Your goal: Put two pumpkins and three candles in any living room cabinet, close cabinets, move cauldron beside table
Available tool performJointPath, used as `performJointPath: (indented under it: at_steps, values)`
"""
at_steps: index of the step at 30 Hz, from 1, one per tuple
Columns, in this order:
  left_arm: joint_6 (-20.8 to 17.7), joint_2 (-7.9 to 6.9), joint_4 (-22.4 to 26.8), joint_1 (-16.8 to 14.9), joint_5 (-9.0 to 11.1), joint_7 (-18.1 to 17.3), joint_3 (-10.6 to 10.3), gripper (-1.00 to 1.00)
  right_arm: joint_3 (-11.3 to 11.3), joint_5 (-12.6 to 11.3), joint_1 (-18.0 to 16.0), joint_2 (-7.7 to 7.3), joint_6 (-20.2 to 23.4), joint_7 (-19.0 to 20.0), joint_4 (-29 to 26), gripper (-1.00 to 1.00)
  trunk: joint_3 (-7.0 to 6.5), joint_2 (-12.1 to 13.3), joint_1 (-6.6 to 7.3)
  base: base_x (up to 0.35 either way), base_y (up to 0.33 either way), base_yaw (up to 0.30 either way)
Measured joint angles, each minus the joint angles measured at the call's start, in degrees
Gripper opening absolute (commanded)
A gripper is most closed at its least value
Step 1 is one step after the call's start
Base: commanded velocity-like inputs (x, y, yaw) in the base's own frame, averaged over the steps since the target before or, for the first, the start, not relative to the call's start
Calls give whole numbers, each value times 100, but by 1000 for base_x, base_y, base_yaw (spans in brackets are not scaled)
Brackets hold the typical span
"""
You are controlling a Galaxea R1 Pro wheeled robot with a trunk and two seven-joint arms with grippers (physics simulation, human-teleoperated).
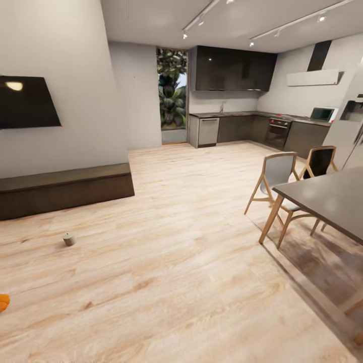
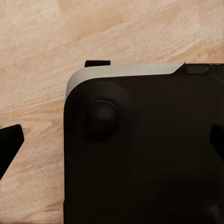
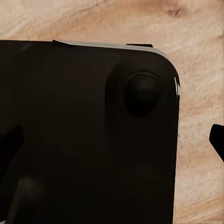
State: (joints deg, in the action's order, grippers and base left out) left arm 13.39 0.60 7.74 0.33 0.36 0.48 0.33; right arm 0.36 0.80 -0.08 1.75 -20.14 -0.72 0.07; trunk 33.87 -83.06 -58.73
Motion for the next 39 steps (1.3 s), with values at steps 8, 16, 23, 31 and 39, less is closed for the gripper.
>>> performJointPath:
  at_steps: [8,16,23,31,39]
  values:
    - [-1,0,0,0,4,0,0,100,-1,-7,0,0,1,0,0,100,13,0,0,3,195,241]
    - [-1,0,0,0,4,0,0,100,-1,-8,0,0,1,0,0,100,29,0,0,0,206,241]
    - [-1,0,0,0,4,0,0,100,-3,-16,0,0,1,-1,0,100,44,0,0,21,206,241]
    - [0,0,0,0,4,0,0,100,-3,-31,0,0,1,-4,0,100,61,0,2,182,206,242]
    - [1,0,0,0,4,0,0,100,-3,-32,0,0,1,-2,0,100,77,0,2,234,206,243]
